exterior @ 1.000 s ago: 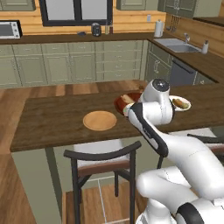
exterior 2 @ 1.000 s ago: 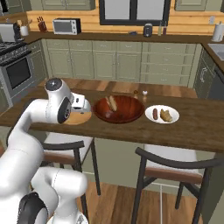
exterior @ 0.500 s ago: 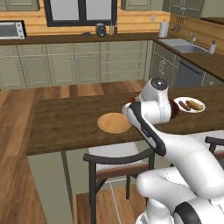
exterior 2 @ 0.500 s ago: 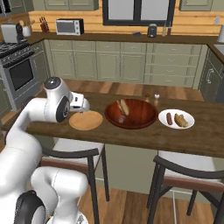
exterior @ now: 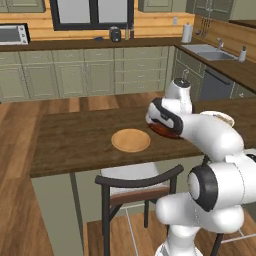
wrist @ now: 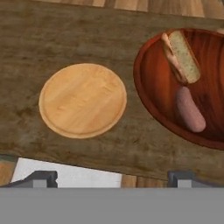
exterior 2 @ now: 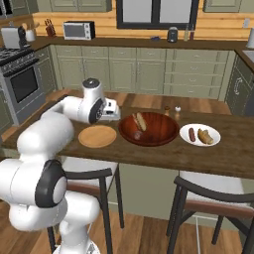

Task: Place one bun and one sausage from the bowl on each plate.

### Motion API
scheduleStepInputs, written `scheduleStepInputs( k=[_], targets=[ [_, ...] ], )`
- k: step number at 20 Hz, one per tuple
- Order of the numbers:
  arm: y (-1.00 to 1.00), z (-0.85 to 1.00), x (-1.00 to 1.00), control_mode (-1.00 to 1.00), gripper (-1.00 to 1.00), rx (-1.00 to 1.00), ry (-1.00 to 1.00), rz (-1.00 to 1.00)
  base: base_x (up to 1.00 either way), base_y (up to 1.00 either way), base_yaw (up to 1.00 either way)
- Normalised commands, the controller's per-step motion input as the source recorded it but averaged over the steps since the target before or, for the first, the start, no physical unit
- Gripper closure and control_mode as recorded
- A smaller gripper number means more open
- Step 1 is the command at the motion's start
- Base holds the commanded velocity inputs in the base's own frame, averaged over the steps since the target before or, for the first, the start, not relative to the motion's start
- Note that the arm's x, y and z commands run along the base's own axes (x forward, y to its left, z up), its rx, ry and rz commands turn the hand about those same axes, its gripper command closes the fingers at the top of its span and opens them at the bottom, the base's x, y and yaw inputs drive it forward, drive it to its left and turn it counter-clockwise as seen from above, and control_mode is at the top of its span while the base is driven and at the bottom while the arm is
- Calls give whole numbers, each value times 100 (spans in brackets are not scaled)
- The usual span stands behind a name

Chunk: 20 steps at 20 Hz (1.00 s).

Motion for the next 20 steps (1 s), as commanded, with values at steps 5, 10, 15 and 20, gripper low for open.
scheduleStepInputs(
  k=[5,10,15,20],
  targets=[
    [-62,-7,76,-100,-100,0,-1,0,0,0,0],
    [-49,-2,96,-100,-100,-1,8,0,0,0,0],
    [-13,-59,62,-100,-100,-19,1,0,0,0,0],
    [-12,-39,59,-100,-100,-15,6,0,0,0,0]
  ],
)
